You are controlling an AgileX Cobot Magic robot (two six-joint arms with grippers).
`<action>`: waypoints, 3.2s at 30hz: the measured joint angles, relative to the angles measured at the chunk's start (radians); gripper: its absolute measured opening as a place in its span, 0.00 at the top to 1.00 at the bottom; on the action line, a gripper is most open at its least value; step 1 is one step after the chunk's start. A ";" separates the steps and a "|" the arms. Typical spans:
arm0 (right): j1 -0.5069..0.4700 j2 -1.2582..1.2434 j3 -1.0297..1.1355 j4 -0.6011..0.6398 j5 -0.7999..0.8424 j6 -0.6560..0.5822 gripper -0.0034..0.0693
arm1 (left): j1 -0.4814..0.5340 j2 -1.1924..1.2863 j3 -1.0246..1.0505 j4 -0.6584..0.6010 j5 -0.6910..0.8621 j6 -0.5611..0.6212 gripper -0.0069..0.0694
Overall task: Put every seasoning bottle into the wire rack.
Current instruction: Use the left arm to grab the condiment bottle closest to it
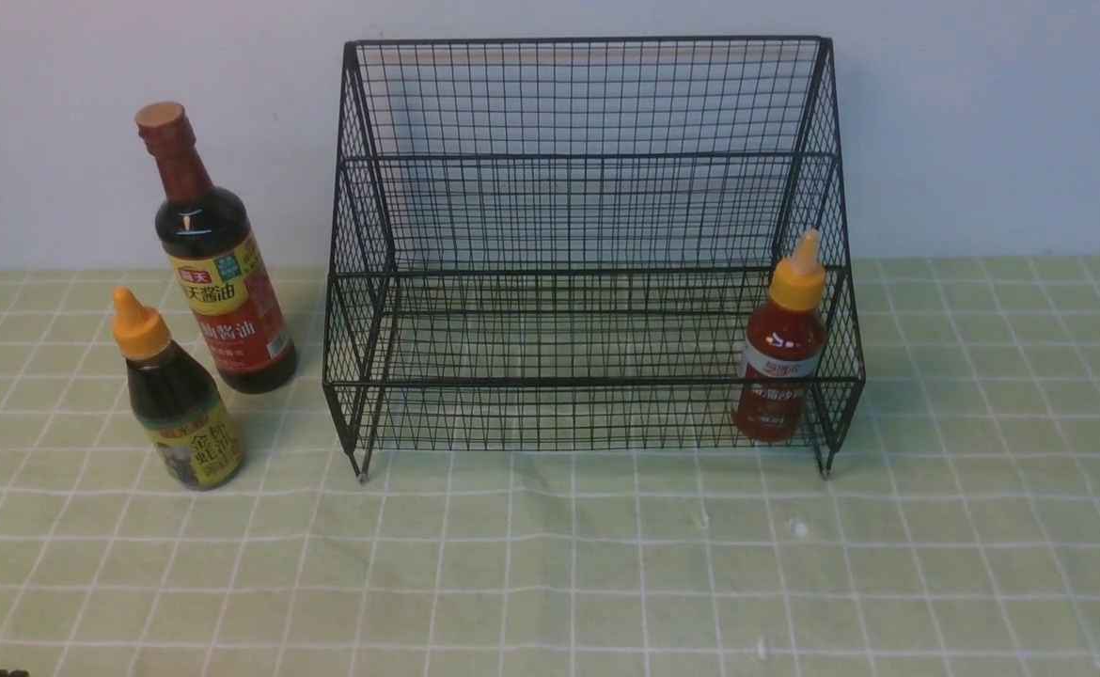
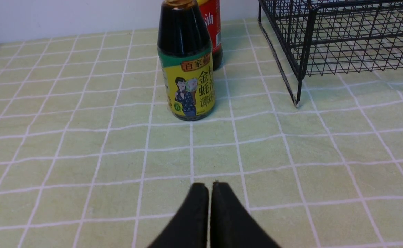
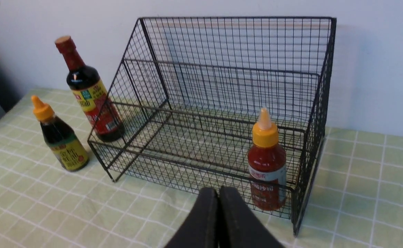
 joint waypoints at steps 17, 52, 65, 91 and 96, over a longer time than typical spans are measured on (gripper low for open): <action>-0.107 -0.112 0.224 -0.232 -0.323 -0.120 0.97 | 0.000 0.000 0.000 0.000 0.000 0.000 0.92; -0.319 -0.557 0.823 -0.187 -0.363 -0.096 0.97 | 0.000 0.000 0.000 0.000 0.000 0.000 0.92; -0.319 -0.557 0.823 -0.187 -0.363 -0.096 0.97 | 0.000 0.000 0.000 0.000 0.000 0.000 0.92; -0.319 -0.557 0.823 -0.186 -0.363 -0.093 0.97 | 0.000 0.000 0.003 -0.331 -0.250 -0.172 0.92; -0.319 -0.557 0.823 -0.186 -0.363 -0.087 0.97 | 0.000 0.000 0.003 -0.470 -0.363 -0.190 0.92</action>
